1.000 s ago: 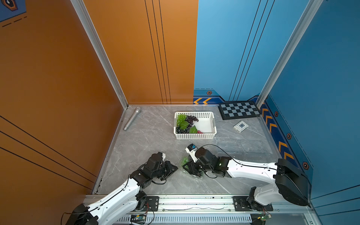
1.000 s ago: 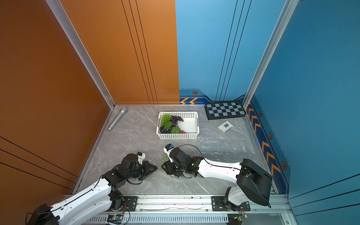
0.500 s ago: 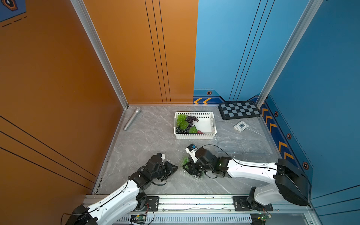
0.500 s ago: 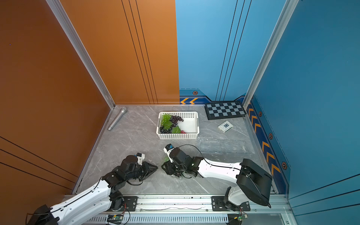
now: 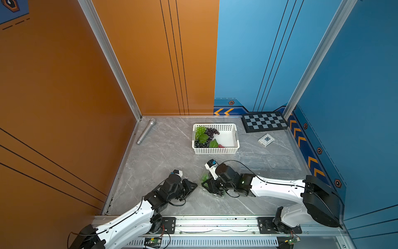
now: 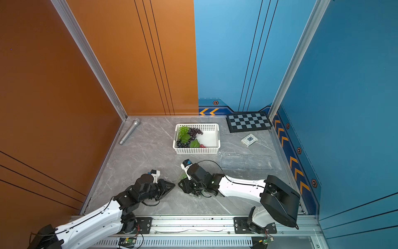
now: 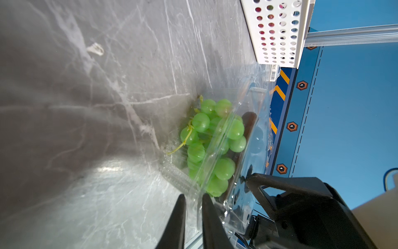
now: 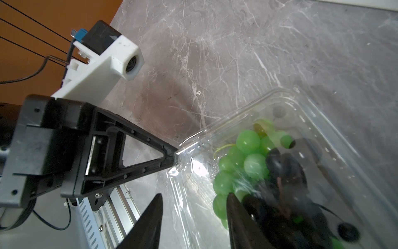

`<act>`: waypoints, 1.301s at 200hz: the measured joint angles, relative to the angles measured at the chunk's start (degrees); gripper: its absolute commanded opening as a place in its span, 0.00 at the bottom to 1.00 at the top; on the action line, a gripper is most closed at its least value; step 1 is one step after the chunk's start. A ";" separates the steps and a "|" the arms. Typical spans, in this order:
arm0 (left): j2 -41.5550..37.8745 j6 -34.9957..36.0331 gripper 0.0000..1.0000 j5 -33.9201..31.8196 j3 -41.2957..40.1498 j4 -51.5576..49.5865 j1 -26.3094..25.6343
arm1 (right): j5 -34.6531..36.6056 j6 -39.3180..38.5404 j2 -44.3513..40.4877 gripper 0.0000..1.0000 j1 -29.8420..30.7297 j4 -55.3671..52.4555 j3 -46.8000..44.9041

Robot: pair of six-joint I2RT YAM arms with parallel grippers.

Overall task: Pack grapes into containers
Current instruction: Close the packing box at the center of the board, then adjust the packing box at the center of the board.

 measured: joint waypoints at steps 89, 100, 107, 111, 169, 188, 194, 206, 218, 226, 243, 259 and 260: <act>-0.07 -2.25 0.11 -4.39 -0.87 1.25 -2.49 | -0.02 0.31 -0.04 0.49 -0.20 1.53 -0.90; -0.46 -2.36 0.17 -4.50 -0.96 1.31 -2.49 | -0.04 0.39 -0.24 0.49 -0.33 1.44 -0.90; -0.87 -2.34 0.21 -4.72 -1.03 1.18 -2.49 | -0.04 0.42 -0.61 0.49 -0.46 1.20 -0.90; -1.09 -2.71 0.24 -4.94 -1.03 0.98 -2.49 | -0.04 0.42 -0.87 0.50 -0.55 0.92 -0.90; -6.67 2.67 0.50 -9.88 3.63 -12.37 -2.47 | 0.02 1.92 -15.17 0.63 -4.57 -9.29 -1.18; -8.39 4.42 0.50 -11.63 5.81 -15.65 -2.47 | 0.04 3.80 -21.49 0.67 -6.12 -12.96 -2.67; -8.68 4.98 0.50 -12.07 6.36 -16.59 -2.47 | 0.04 4.63 -23.30 0.67 -6.47 -14.23 -3.37; -8.94 5.95 0.50 -12.87 7.30 -18.08 -2.47 | 0.02 6.27 -26.49 0.68 -6.80 -16.44 -5.05; -8.72 6.97 0.50 -13.51 8.17 -19.21 -2.47 | 0.02 8.24 -29.09 0.69 -6.80 -18.64 -6.86; -8.33 7.72 0.50 -13.92 8.92 -20.00 -2.45 | 0.02 9.46 -30.42 0.69 -6.80 -19.76 -8.04; -6.64 9.68 0.50 -14.75 11.21 -21.49 -2.43 | 0.02 12.26 -32.81 0.71 -6.80 -21.42 -10.97; -4.81 11.65 0.50 -15.26 14.03 -22.23 -2.43 | 0.04 13.92 -33.64 0.73 -6.73 -22.43 -12.96; -4.61 11.85 0.50 -15.32 14.27 -22.29 -2.43 | 0.04 14.01 -33.64 0.73 -6.73 -22.45 -13.03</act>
